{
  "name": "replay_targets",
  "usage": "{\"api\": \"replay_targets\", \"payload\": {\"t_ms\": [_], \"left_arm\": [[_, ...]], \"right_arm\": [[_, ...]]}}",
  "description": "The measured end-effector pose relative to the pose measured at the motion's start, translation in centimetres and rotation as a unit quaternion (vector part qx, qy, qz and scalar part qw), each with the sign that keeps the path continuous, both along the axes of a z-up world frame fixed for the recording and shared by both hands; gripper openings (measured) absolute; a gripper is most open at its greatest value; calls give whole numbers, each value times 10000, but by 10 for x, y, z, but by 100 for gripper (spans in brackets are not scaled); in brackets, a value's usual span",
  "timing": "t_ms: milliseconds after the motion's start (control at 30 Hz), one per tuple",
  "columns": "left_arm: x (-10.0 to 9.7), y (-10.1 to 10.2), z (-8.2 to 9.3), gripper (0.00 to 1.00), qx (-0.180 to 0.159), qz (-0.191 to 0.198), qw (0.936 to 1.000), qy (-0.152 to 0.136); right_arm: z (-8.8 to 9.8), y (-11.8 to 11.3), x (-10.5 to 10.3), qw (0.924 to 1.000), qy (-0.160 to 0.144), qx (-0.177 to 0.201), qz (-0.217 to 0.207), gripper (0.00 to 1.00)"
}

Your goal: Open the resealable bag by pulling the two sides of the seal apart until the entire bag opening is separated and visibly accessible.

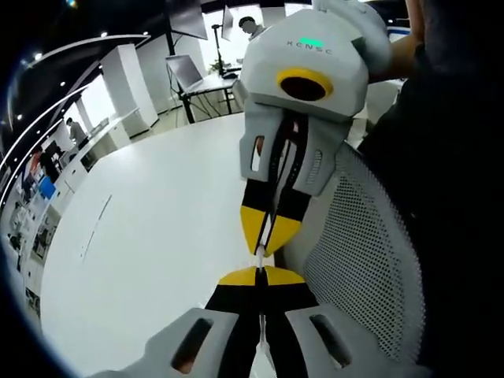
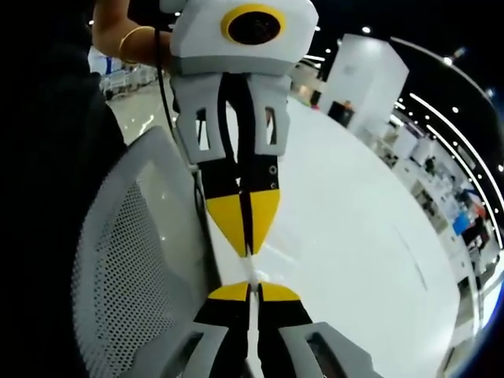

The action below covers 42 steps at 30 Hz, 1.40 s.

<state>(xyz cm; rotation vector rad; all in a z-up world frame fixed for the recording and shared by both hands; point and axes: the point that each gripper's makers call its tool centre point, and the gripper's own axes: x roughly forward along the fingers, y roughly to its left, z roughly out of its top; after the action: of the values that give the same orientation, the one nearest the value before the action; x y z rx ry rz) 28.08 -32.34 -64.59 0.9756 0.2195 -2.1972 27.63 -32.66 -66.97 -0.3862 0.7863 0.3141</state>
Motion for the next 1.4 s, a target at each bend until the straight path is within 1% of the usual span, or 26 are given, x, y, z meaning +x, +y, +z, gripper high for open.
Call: {"api": "replay_targets", "payload": {"t_ms": [133,600,633,933,1067,1400], "left_arm": [[1,1,1,0,6,34,10000,39],[3,-1,5,0,-34,132,9998,117],[2,1,5,0,3,120,9998,163],[3,0,7,0,-15,126,9998,160],[3,1,7,0,1,126,9997,188],[4,3,8,0,22,143,9997,213]], "right_arm": [[-4,-3,-5,10000,77,-56,-23,0],[-8,-12,-14,9997,167,-111,-137,0],[-9,-12,-15,9997,176,-119,-144,0],[-12,-18,-21,9993,241,-176,-206,0],[-13,-21,-22,9992,220,-221,-249,0],[-17,-23,-28,9987,308,-259,-299,0]]}}
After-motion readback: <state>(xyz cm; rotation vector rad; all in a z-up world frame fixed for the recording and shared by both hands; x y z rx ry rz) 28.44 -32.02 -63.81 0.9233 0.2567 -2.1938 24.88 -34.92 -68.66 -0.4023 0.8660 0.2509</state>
